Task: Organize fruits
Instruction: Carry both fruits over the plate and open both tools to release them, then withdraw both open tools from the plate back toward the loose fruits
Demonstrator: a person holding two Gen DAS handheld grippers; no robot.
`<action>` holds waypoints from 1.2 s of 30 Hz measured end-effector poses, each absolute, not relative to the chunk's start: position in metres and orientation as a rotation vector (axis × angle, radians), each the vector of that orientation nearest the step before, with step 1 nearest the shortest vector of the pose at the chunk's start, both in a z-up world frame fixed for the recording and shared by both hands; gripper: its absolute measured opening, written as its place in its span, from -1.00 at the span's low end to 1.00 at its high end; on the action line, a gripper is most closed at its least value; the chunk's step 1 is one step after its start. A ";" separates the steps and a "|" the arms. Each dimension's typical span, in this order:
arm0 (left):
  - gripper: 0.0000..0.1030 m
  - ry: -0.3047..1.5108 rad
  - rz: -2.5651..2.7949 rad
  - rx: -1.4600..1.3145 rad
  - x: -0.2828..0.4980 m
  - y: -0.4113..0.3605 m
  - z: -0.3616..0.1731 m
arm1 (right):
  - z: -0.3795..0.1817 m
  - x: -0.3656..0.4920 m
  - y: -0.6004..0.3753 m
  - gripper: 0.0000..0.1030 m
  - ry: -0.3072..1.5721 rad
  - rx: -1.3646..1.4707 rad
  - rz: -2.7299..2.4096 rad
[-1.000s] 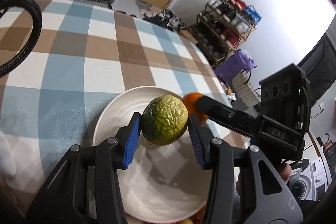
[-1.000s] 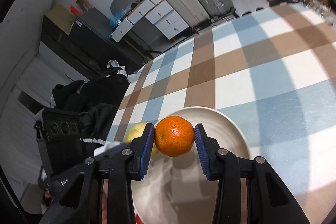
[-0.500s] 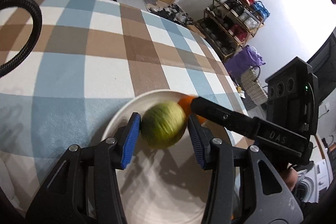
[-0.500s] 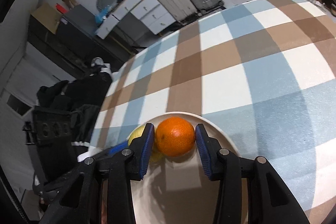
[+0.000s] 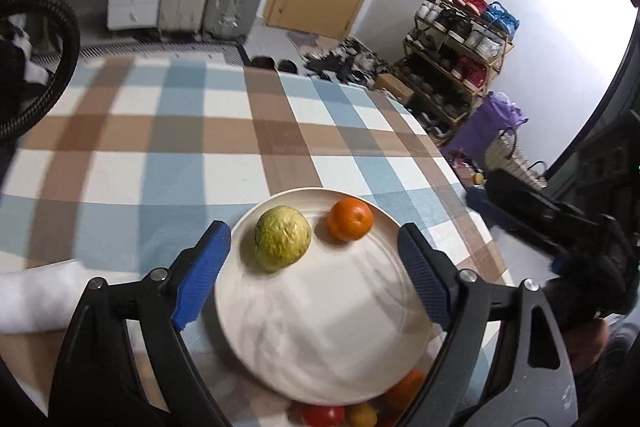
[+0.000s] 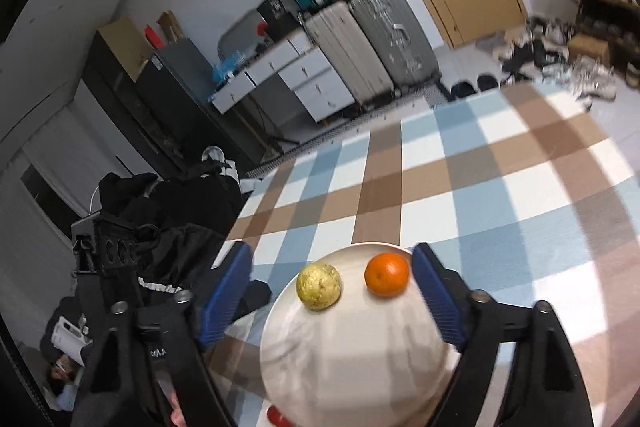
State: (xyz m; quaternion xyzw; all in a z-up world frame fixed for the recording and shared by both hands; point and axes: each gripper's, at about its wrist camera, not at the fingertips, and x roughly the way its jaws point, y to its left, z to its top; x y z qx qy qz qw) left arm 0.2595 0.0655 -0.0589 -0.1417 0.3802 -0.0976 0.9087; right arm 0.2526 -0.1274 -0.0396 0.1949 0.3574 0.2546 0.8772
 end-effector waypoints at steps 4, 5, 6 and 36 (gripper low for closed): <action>0.99 0.732 -0.153 -0.237 0.224 0.059 -0.034 | -0.015 0.211 -0.137 0.91 0.664 0.358 0.524; 0.98 0.720 -0.146 -0.232 0.216 0.058 -0.028 | -0.011 0.203 -0.139 0.91 0.649 0.349 0.527; 0.98 0.712 -0.139 -0.226 0.208 0.056 -0.024 | -0.006 0.193 -0.141 0.93 0.632 0.340 0.529; 0.98 0.802 -0.179 -0.198 0.054 0.007 -0.056 | -0.027 -0.006 -0.138 1.00 0.472 -0.021 0.382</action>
